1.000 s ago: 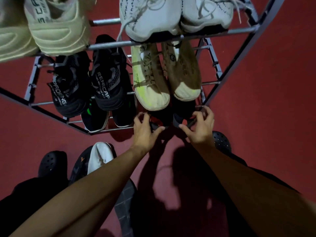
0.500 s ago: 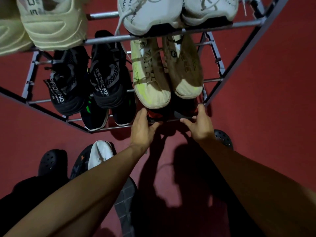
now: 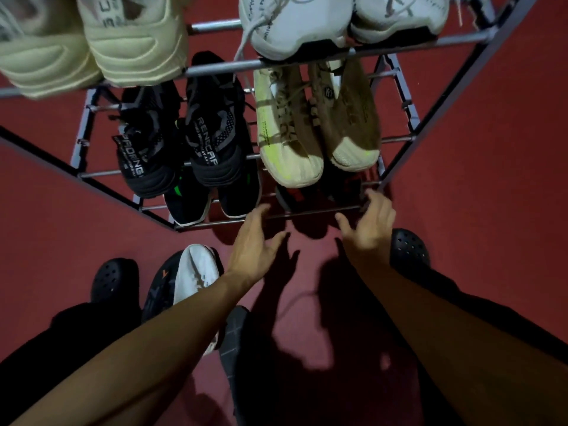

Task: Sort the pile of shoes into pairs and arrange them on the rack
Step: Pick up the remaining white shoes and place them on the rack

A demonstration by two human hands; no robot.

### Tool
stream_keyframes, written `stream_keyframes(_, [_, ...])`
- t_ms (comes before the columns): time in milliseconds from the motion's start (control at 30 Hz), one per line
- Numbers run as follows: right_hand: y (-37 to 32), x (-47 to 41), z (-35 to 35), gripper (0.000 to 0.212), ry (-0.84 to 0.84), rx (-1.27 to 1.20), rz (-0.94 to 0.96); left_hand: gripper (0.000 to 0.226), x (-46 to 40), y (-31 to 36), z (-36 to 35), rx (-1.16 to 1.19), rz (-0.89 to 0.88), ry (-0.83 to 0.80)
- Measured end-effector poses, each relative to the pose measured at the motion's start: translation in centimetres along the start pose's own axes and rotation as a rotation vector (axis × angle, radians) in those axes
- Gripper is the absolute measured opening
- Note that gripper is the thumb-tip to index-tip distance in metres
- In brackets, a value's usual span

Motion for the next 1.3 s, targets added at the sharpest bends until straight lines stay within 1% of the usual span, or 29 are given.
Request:
stream_keyframes(33, [-0.6, 1.4, -0.3, 0.049, 0.002, 0.004, 0.042, 0.056, 1.4, -1.2, 0.5, -0.027, 0.005, -0.001])
stream_keyframes(67, [-1.1, 2.9, -1.0, 0.042, -0.056, 0.018, 0.089, 0.048, 3.0, -2.6, 1.2, -0.044, 0.033, -0.003])
stream_keyframes(133, [-1.8, 6.2, -3.5, 0.032, -0.282, 0.04, 0.138, 0.036, 6.2, -5.9, 2.7, -0.059, 0.148, 0.018])
stream_keyframes(167, [-2.0, 7.9, -4.8, 0.03, -0.394, 0.058, 0.153, 0.032, 7.8, -7.9, 3.6, -0.063, 0.221, 0.039])
stream_keyframes(233, [-2.4, 10.8, -7.5, 0.035, -0.593, 0.108, 0.168, 0.027, 10.5, -11.4, 5.4, -0.062, 0.369, 0.067])
stream_keyframes(267, [-2.7, 11.9, -8.7, 0.037, -0.692, 0.115, 0.145, 0.024, 11.7, -13.0, 6.3, -0.061, 0.427, 0.067])
stream_keyframes(333, [-4.0, 13.7, -11.1, 0.04, -0.853, 0.117, 0.107, 0.018, 13.6, -15.6, 7.7, -0.09, 0.489, 0.032])
stream_keyframes(433, [-6.6, 15.5, -15.0, 0.041, -0.993, 0.119, 0.086, 0.02, 15.5, -18.6, 8.4, -0.162, 0.51, -0.069])
stream_keyframes(500, [-8.4, 16.3, -17.4, 0.043, -1.055, 0.106, 0.051, 0.023, 16.1, -20.0, 8.4, -0.146, 0.539, -0.092])
stream_keyframes(567, [-9.5, 16.9, -19.4, 0.046, -1.08, 0.081, 0.011, 0.021, 15.9, -21.0, 8.0, -0.051, 0.553, -0.051])
stream_keyframes(600, [-9.8, 17.1, -20.2, 0.047, -1.075, 0.063, -0.004, 0.024, 15.6, -21.4, 7.8, 0.003, 0.585, -0.025])
stream_keyframes(667, [-10.3, 17.3, -21.4, 0.048, -1.034, 0.035, -0.03, 0.037, 14.5, -22.1, 7.2, 0.068, 0.635, -0.005])
stream_keyframes(767, [-10.5, 17.0, -22.2, 0.048, -0.97, -0.025, -0.063, 0.052, 13.2, -22.7, 6.0, 0.108, 0.676, -0.017])
stream_keyframes(867, [-10.4, 16.4, -22.0, 0.051, -0.965, -0.039, -0.076, 0.059, 13.1, -23.2, 5.1, 0.141, 0.809, 0.052])
stream_keyframes(933, [-10.0, 16.0, -21.8, 0.053, -0.976, -0.034, -0.112, 0.072, 13.1, -23.3, 4.6, 0.172, 0.895, 0.063])
stream_keyframes(967, [-9.6, 15.8, -21.8, 0.052, -0.981, -0.026, -0.134, 0.077, 12.9, -23.1, 4.7, 0.16, 0.911, 0.102])
stream_keyframes(1000, [-9.3, 15.5, -22.0, 0.05, -0.984, -0.015, -0.151, 0.078, 12.4, -23.1, 5.2, 0.12, 0.899, 0.161])
stream_keyframes(1067, [-9.1, 15.2, -22.3, 0.049, -0.99, -0.01, -0.18, 0.069, 10.7, -23.2, 6.6, -0.028, 0.761, 0.236])
stream_keyframes(1133, [-9.1, 15.0, -22.7, 0.05, -0.995, -0.018, -0.204, 0.058, 8.3, -23.8, 7.3, -0.118, 0.592, 0.182])
stream_keyframes(1167, [-9.0, 14.9, -22.9, 0.05, -0.999, -0.028, -0.219, 0.058, 7.2, -24.3, 7.3, -0.114, 0.553, 0.127])
stream_keyframes(1300, [-8.9, 14.8, -23.6, 0.05, -1.016, -0.052, -0.253, 0.082, 3.8, -26.0, 5.9, 0.089, 0.621, -0.138])
Point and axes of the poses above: each hand's wrist, its own x-axis away from the middle knuckle, its own z-axis out of the back of the hand, y = z × x, the point moved 5 cm from there along -x, towards the middle knuckle, and after that the axes turned 8 degrees about -z, right-handed, at the moved point
